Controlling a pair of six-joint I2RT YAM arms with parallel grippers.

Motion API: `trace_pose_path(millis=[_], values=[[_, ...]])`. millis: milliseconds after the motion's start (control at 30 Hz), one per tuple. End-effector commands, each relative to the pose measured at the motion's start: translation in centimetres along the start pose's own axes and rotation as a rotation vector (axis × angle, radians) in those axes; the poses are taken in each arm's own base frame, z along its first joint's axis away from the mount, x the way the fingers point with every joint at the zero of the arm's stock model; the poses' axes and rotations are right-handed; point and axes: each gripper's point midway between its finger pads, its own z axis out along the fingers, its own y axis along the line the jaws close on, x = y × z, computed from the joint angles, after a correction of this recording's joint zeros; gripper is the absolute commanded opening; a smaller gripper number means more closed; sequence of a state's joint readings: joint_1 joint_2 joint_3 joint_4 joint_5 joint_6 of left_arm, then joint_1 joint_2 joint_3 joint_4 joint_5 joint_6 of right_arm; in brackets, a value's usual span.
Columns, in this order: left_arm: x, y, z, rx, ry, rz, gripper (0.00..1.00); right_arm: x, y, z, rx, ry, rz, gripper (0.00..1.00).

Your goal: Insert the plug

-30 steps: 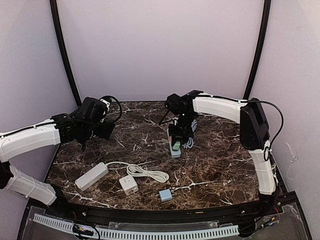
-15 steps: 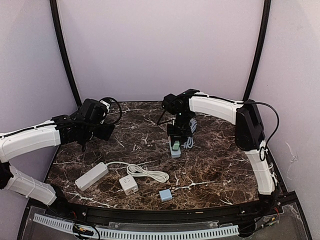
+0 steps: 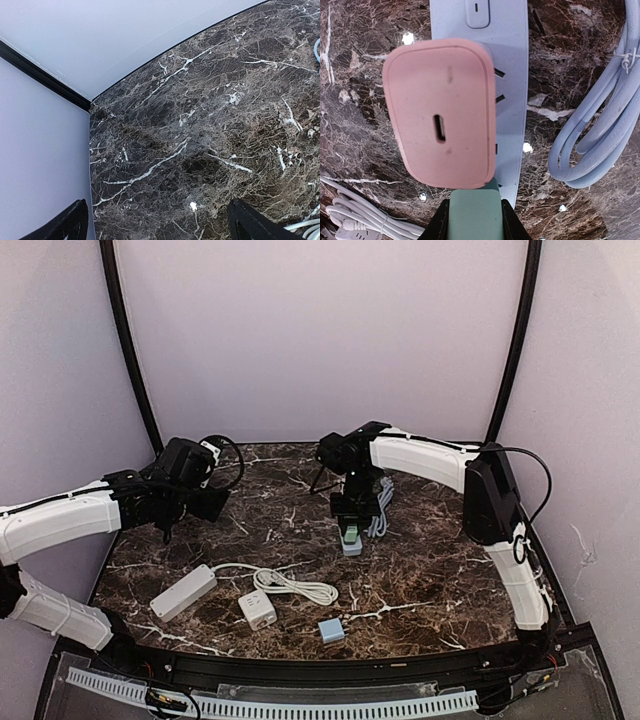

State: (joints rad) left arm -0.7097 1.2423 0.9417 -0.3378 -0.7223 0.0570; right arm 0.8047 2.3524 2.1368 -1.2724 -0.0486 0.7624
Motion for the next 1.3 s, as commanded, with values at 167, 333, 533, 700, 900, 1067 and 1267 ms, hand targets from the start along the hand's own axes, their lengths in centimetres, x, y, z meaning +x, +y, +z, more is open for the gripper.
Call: trace_pose_path(millis=[167, 333, 533, 700, 900, 1067, 1267], values=[[0.4, 1.0, -0.5, -0.024, -0.007, 0.008, 0.99, 2.7, -2.3, 3.2, 0.140, 0.127, 0.016, 0.00], [0.4, 1.0, -0.3, -0.035, -0.013, 0.025, 0.99, 2.7, -2.7, 3.7, 0.161, 0.127, 0.013, 0.00], [0.8, 1.1, -0.5, -0.033, -0.003, 0.047, 0.99, 3.2, -3.3, 5.1, 0.199, 0.149, 0.010, 0.00], [1.4, 1.0, -0.8, -0.011, -0.005, 0.053, 0.99, 3.4, -3.9, 6.8, 0.253, 0.160, -0.007, 0.00], [1.5, 0.5, -0.6, 0.004, 0.004, 0.065, 0.99, 4.6, -4.4, 9.0, 0.309, 0.195, -0.008, 0.00], [1.3, 0.5, -0.6, 0.008, 0.003, 0.073, 0.99, 5.5, -5.1, 10.5, 0.356, 0.223, -0.027, 0.00], [1.2, 0.3, -0.6, 0.017, 0.001, 0.077, 0.99, 5.3, -5.2, 11.0, 0.364, 0.220, -0.045, 0.00]])
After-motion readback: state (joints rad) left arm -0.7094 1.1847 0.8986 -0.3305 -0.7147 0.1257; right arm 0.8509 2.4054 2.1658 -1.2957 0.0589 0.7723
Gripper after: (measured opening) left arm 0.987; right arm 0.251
